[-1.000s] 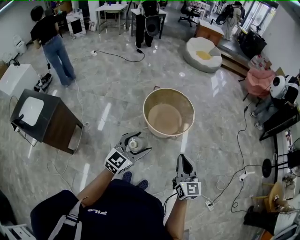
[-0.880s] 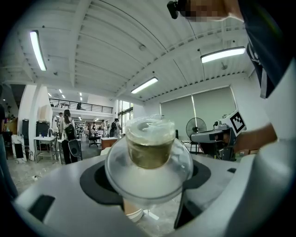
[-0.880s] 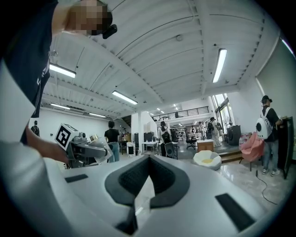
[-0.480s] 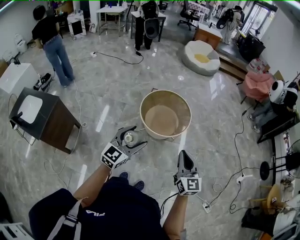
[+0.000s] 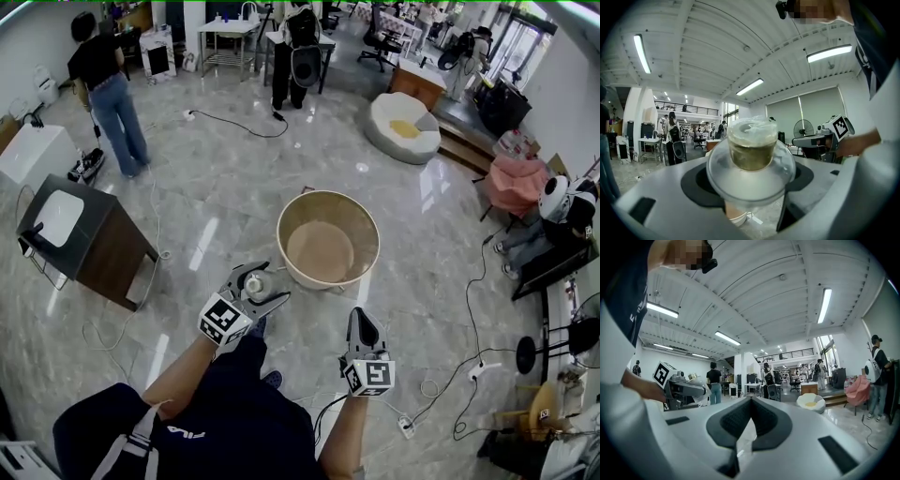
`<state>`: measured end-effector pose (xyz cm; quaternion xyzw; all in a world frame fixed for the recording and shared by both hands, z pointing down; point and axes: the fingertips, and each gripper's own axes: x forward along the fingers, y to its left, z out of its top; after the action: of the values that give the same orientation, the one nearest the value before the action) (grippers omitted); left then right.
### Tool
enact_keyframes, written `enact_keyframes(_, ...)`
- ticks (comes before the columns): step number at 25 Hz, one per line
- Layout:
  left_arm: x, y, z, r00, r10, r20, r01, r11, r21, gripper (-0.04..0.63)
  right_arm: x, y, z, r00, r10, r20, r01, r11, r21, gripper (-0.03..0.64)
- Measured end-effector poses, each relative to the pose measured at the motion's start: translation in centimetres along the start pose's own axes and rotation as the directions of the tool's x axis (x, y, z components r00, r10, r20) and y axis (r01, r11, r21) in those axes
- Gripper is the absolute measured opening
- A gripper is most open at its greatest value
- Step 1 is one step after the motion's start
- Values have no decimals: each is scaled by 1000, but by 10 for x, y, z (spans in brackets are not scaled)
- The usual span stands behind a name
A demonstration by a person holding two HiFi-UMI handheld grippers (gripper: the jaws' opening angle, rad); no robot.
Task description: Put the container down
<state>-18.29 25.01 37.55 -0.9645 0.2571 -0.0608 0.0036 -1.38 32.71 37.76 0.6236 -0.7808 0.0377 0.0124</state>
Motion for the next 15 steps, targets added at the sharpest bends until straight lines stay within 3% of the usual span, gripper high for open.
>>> enact_keyframes(15,76,51,6,999,-17,32,17,1000,-3,357,73,-48,12,1000,-11,10,12,1000,-23,26)
